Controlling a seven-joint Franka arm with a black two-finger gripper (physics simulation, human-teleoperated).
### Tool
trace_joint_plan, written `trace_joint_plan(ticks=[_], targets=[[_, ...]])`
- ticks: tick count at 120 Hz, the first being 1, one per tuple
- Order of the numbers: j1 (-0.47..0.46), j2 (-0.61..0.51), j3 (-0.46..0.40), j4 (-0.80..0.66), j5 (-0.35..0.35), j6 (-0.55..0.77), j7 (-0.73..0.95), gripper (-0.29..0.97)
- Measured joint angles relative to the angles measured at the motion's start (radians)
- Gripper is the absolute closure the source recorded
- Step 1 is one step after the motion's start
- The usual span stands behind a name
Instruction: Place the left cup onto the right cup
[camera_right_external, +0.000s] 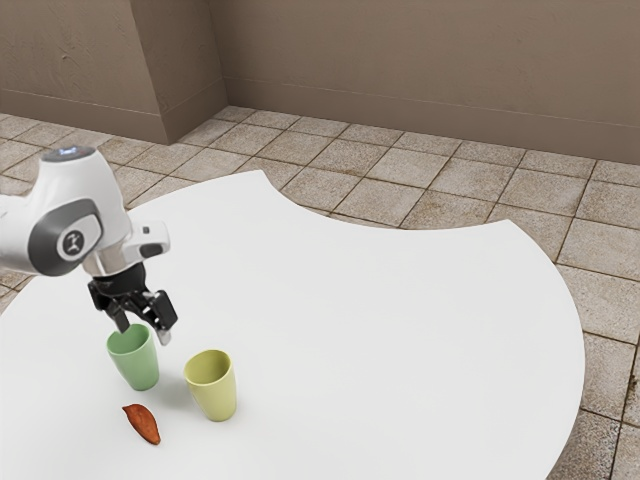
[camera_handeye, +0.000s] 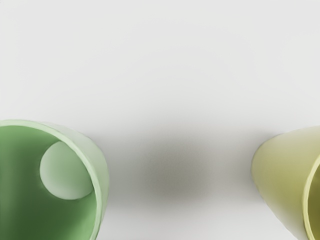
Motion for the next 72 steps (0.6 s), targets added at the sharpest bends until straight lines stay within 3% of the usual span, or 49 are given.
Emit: trace_joint_plan(ticks=[72], targets=[[0.001,0.204,0.001,0.012,0.007,0.144,-0.034,0.03]])
